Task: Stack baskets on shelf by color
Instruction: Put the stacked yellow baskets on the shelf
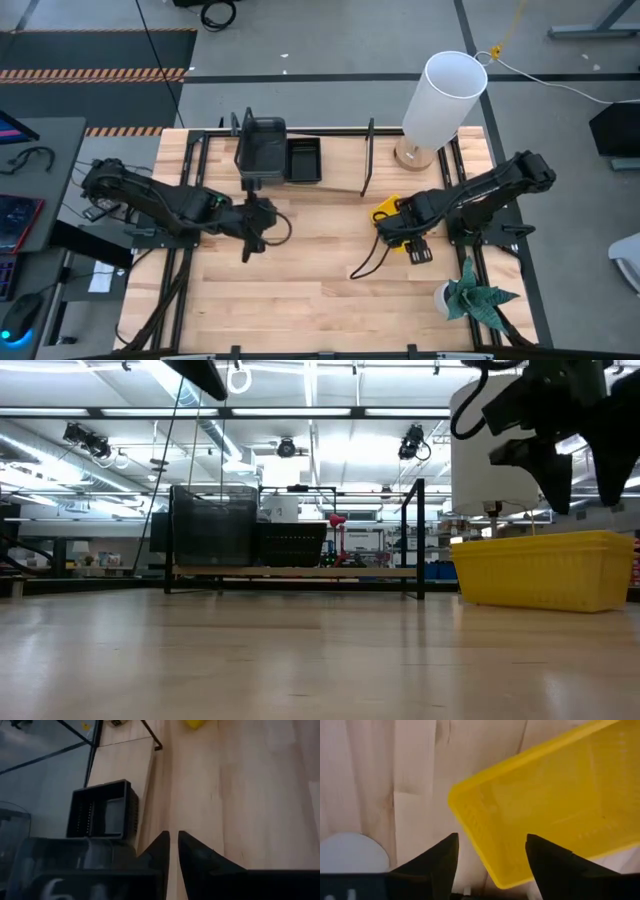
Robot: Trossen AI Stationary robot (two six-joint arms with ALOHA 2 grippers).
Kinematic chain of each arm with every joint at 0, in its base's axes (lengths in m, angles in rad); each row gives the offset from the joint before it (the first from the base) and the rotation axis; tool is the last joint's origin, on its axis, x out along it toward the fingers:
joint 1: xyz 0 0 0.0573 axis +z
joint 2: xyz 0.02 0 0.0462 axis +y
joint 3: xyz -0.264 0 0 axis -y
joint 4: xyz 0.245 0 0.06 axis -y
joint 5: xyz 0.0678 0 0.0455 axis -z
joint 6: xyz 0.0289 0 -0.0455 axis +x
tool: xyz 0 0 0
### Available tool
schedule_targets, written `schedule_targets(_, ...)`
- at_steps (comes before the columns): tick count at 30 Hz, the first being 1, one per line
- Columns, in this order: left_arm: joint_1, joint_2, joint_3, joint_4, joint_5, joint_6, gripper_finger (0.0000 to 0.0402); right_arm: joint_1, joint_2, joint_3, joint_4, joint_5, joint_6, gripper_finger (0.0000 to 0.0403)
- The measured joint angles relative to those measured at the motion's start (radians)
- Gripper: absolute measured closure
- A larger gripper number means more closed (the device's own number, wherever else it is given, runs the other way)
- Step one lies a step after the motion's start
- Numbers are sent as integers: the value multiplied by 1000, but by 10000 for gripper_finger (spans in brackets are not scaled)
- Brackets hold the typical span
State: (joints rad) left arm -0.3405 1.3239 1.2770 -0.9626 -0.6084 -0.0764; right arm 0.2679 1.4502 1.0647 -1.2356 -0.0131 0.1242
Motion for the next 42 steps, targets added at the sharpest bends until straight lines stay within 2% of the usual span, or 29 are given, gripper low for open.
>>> schedule_targets(10, 0, -243, -264, 294, -1, -26, 378, 51, 6, -52, 11, 2, 6, 181)
schedule_targets(18, 1, -445, -503, 523, 0, -39, 390, 81, 6, -126, 119, 19, 38, 184)
schedule_targets(25, 1, -592, -663, 674, -1, -45, 390, 93, 5, -178, 204, 47, 38, 186)
schedule_targets(33, 1, -706, -789, 800, 1, -54, 390, 92, 5, -241, 310, 37, 38, 196)
schedule_targets(42, 1, -779, -922, 914, 4, -100, 390, 92, 5, -317, 410, 20, 38, 209)
